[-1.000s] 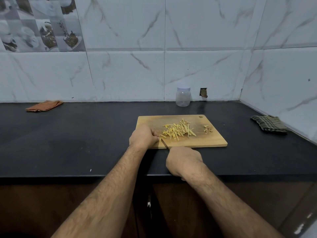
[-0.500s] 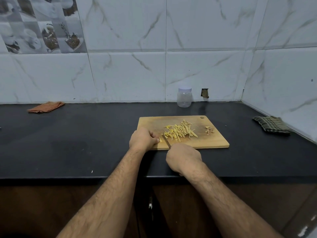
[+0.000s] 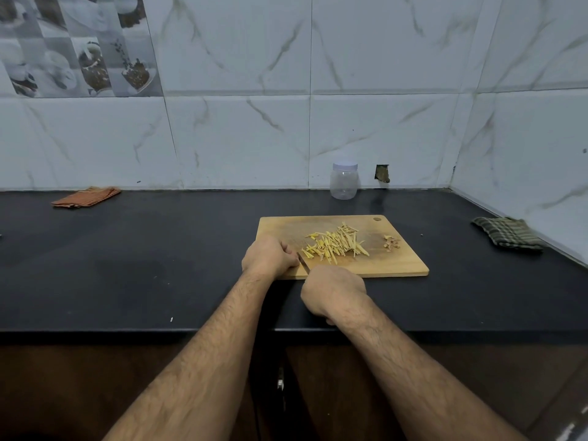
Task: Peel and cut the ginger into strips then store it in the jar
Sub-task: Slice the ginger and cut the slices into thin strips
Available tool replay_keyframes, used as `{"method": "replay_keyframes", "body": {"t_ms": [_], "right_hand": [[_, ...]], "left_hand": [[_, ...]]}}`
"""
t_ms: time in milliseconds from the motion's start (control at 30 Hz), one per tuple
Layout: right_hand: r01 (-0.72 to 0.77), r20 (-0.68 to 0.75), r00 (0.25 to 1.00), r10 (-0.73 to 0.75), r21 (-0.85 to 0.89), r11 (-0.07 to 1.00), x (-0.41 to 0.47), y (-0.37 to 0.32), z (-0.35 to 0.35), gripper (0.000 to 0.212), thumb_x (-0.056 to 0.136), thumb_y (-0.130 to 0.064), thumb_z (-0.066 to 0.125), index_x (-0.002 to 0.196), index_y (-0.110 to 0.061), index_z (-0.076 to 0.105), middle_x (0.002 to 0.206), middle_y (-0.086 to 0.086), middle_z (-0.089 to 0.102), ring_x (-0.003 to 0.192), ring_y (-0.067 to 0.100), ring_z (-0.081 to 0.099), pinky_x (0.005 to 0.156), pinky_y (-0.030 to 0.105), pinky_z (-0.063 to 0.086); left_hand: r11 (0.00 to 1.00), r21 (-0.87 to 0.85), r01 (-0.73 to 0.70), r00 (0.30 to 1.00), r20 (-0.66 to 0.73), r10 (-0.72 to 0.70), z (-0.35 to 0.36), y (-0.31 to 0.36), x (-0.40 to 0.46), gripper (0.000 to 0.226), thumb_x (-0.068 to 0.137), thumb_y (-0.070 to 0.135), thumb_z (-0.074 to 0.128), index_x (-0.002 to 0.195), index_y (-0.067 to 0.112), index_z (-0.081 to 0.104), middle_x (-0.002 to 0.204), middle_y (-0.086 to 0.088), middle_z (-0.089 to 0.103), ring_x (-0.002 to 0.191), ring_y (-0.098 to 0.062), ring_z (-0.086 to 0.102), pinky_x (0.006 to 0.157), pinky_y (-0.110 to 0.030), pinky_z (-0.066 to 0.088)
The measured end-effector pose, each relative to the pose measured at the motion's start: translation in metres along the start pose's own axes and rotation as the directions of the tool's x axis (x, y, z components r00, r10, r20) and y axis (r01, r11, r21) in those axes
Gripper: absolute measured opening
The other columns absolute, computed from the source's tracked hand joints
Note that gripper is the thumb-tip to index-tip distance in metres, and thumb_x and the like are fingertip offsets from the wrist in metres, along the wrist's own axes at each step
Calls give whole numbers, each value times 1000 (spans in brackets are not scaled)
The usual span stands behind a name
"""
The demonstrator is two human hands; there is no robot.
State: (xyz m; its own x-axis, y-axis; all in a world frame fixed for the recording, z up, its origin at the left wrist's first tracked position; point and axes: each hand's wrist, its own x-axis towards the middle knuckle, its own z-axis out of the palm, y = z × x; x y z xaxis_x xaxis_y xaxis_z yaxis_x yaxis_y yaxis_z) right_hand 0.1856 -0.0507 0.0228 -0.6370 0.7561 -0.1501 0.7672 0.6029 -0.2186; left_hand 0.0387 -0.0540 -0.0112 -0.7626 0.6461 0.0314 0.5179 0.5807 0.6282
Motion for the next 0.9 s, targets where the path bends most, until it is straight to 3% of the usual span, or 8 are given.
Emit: {"method": "replay_keyframes", "body": {"t_ms": [200,433,567,900], "right_hand": [[2,16,1000,-2,-29,1000,-2,-1,0,9,98,-21,52,99,-16,59,104,4,67,89,22,67,85,36,56],[-43,24,999,43,-15,999,-14,19,3,24,96,-18,47,114,-14,63,110,6,66,94,25,64,74,34,50],[-23,-40,999,24,34,999,-11,18,4,29,101,-27,44,120,-15,62,118,6,65,102,26,61,74,33,43],[6,-4,1000,-6,42,999,-9,10,2,25,99,-26,45,111,-13,63,105,6,67,87,25,66,81,35,55]], "left_hand": [[1000,23,11,1000,-27,-10,0,1,-3,16,86,34,69,75,23,70,78,13,64,82,-12,59,58,-25,37],[1000,-19,6,999,37,-6,-1,-1,2,12,86,31,74,76,25,70,83,17,65,87,-7,60,71,-26,43],[1000,-20,7,999,38,-6,0,0,2,9,86,30,74,86,21,74,87,12,69,83,-6,60,68,-25,43],[999,7,37,999,14,-37,2,1,6,14,86,35,73,82,22,72,92,8,70,92,-14,63,75,-29,49]]}}
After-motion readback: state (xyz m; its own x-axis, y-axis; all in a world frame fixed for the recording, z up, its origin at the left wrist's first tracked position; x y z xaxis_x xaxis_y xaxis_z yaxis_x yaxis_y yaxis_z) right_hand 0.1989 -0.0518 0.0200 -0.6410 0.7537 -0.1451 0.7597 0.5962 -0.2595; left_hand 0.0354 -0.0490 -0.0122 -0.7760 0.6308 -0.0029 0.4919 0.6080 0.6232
